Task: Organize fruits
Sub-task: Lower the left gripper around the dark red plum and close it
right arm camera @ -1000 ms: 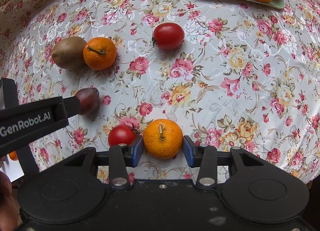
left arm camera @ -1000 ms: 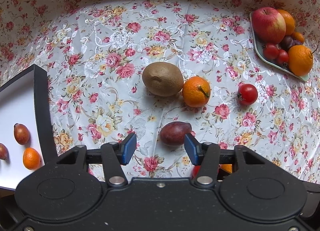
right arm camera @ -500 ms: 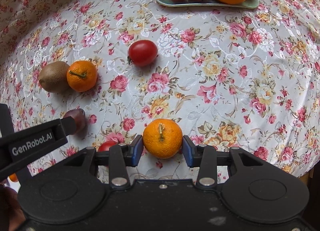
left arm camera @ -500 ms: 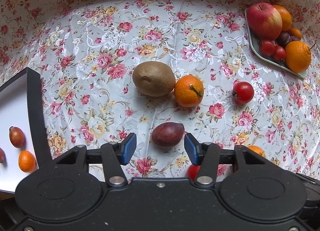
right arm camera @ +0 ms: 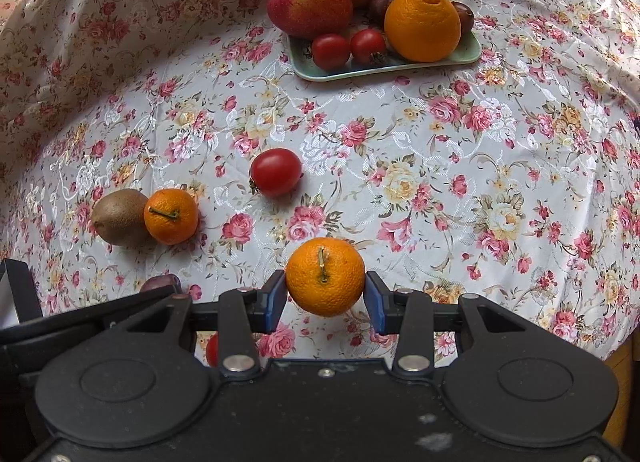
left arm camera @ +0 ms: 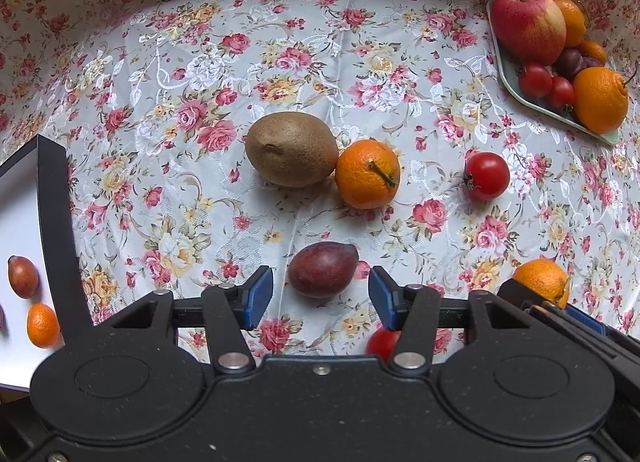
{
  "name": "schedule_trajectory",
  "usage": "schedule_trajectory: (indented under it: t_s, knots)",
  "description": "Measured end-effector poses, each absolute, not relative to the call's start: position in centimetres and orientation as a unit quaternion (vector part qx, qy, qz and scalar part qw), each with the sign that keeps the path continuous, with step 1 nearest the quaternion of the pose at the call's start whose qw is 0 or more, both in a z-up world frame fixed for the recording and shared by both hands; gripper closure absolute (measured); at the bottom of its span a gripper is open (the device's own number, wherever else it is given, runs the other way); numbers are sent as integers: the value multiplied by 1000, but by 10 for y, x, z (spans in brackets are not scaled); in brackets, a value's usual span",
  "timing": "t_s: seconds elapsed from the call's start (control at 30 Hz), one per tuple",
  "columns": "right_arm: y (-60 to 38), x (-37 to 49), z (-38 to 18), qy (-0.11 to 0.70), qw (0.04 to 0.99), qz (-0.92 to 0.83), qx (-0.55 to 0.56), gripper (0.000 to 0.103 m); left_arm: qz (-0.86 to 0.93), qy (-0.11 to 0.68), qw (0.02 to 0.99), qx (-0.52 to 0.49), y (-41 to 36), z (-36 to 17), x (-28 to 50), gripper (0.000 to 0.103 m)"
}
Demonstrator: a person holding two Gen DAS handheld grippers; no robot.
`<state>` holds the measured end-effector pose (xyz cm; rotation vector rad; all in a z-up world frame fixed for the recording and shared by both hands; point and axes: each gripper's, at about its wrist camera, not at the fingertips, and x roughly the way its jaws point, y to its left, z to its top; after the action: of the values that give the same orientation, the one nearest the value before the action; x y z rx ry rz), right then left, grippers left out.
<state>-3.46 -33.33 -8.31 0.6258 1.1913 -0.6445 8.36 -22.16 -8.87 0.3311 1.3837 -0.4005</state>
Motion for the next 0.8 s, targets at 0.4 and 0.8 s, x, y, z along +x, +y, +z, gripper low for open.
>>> schedule_trajectory:
  t_s: [0.4, 0.8]
  knots:
    - [-334, -42, -73, 519, 740, -289, 316, 61, -168, 632, 740, 157, -224, -101, 86, 55]
    - [-338, -49, -62, 509, 746, -287, 319, 61, -168, 612, 762, 130, -220, -81, 86, 56]
